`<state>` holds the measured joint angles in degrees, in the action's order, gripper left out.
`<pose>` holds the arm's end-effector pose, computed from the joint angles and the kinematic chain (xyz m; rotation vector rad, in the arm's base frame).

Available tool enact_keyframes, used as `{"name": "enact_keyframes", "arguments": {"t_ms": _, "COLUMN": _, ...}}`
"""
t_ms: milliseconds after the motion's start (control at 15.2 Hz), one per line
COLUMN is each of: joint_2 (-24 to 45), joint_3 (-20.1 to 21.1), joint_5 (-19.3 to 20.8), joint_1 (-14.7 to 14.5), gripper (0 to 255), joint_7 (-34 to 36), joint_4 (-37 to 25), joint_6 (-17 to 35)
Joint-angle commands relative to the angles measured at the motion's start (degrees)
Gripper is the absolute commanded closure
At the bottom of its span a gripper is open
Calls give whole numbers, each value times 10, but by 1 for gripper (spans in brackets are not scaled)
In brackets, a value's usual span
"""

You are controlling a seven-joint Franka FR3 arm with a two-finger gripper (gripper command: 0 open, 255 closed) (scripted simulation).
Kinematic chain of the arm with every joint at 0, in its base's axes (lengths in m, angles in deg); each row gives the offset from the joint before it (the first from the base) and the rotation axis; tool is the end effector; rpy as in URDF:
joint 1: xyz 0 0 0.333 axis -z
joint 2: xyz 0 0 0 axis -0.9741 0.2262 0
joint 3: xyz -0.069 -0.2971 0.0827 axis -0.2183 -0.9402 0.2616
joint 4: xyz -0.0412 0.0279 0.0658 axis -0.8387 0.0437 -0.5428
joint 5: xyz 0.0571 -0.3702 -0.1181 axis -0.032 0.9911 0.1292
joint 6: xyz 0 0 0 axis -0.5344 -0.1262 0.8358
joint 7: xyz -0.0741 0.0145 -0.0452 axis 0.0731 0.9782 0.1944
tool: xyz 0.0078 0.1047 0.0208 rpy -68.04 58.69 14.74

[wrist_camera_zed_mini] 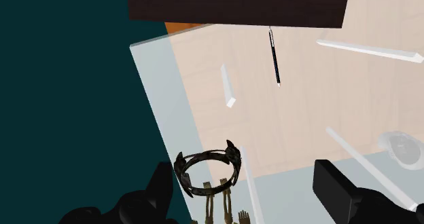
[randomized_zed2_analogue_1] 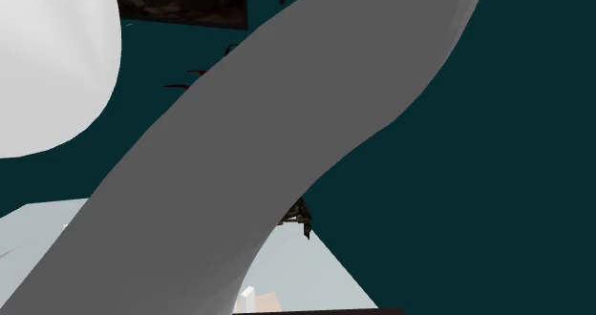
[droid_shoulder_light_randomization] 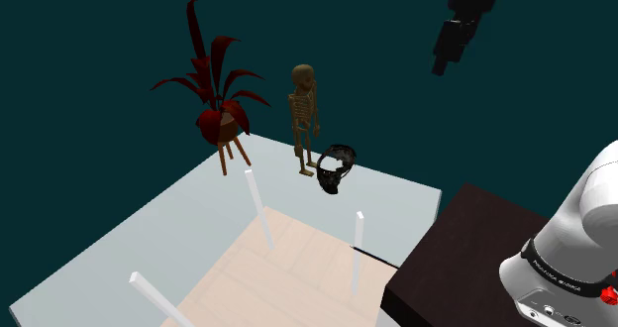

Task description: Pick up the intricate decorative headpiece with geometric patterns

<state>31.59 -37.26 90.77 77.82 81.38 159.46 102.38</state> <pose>0.3243 -0.0300 0.6098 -3.1329 -0.0908 -0.1651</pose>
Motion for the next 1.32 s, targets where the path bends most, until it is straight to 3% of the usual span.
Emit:
{"name": "enact_keyframes", "arguments": {"t_ms": 0, "joint_2": 0, "joint_3": 0, "joint_5": 0, "joint_1": 0, "gripper": 0, "joint_7": 0, "joint_4": 0, "joint_6": 0}}
{"name": "enact_keyframes", "arguments": {"t_ms": 660, "joint_2": 155, "joint_3": 0, "joint_5": -11, "joint_1": -14, "gripper": 0, "joint_7": -3, "joint_4": 36, "joint_6": 173}}
{"name": "enact_keyframes", "arguments": {"t_ms": 1254, "joint_2": 336, "joint_3": 2, "joint_5": -27, "joint_1": -26, "gripper": 0, "joint_7": -12, "joint_4": 4, "joint_6": 306}}
